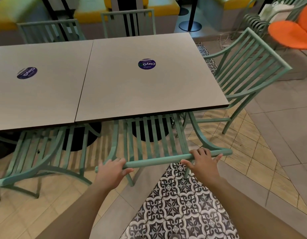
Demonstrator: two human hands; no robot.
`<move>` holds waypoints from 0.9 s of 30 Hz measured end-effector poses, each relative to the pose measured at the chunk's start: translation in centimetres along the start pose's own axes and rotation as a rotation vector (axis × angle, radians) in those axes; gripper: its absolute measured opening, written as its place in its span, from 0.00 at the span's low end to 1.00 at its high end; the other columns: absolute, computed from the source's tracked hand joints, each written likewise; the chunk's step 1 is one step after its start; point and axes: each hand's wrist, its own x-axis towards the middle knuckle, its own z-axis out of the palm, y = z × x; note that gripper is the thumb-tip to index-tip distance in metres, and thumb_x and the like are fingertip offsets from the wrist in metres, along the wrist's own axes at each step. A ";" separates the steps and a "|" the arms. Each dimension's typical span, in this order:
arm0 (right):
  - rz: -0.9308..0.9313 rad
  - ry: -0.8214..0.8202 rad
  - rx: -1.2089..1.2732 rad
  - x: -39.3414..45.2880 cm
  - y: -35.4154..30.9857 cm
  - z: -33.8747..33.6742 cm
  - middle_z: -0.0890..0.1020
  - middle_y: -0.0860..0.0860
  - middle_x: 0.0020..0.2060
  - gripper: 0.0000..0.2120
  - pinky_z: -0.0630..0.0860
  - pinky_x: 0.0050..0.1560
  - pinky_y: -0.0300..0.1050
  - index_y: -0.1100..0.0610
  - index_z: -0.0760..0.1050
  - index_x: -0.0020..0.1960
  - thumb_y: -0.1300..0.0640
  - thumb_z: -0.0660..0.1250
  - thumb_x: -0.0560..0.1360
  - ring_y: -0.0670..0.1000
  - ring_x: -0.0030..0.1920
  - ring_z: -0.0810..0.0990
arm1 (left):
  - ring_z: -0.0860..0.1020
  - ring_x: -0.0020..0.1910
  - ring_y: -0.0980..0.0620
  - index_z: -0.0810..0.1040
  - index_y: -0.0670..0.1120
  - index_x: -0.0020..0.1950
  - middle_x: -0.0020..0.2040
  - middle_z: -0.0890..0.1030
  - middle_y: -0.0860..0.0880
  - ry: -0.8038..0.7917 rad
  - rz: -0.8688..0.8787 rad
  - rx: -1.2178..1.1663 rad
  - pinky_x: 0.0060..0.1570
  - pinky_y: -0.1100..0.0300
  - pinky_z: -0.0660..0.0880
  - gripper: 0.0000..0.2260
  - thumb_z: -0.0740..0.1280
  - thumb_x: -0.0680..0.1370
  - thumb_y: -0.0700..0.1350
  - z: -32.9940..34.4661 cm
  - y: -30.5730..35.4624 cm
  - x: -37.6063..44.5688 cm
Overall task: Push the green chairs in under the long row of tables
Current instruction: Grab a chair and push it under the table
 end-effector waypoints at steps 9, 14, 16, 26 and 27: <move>-0.005 0.005 0.018 0.4 0.6 0.1 0.71 0.45 0.61 0.37 0.42 0.66 0.78 0.45 0.70 0.63 0.25 0.41 0.68 0.50 0.70 0.61 | 0.74 0.53 0.53 0.69 0.57 0.53 0.49 0.74 0.58 -0.001 0.007 -0.004 0.62 0.47 0.66 0.17 0.52 0.78 0.67 -0.1 0.5 0.3; -0.014 0.020 0.018 0.3 1.2 -0.7 0.71 0.45 0.61 0.38 0.41 0.66 0.76 0.45 0.70 0.64 0.25 0.41 0.66 0.49 0.70 0.62 | 0.74 0.50 0.54 0.69 0.57 0.51 0.46 0.73 0.58 -0.012 0.007 -0.022 0.61 0.45 0.68 0.17 0.51 0.77 0.68 0.2 1.1 0.5; -0.019 0.012 0.012 0.6 1.5 -0.9 0.71 0.45 0.61 0.37 0.42 0.66 0.76 0.45 0.70 0.63 0.25 0.42 0.67 0.49 0.69 0.62 | 0.74 0.48 0.54 0.69 0.57 0.51 0.46 0.73 0.58 0.001 0.017 -0.007 0.60 0.46 0.68 0.18 0.51 0.77 0.68 0.4 1.2 0.6; -0.004 0.017 -0.028 0.8 1.4 -0.4 0.72 0.44 0.60 0.30 0.46 0.66 0.77 0.44 0.70 0.60 0.27 0.46 0.71 0.49 0.68 0.64 | 0.75 0.50 0.53 0.69 0.56 0.53 0.45 0.71 0.58 -0.018 0.073 0.007 0.58 0.48 0.69 0.19 0.51 0.77 0.68 0.1 0.5 0.9; -0.003 0.014 -0.035 0.8 1.4 -0.3 0.72 0.44 0.60 0.30 0.46 0.66 0.77 0.44 0.70 0.60 0.27 0.46 0.71 0.49 0.68 0.64 | 0.74 0.50 0.53 0.69 0.56 0.53 0.45 0.70 0.58 -0.019 0.076 0.006 0.58 0.48 0.69 0.18 0.51 0.78 0.68 0.0 0.4 0.9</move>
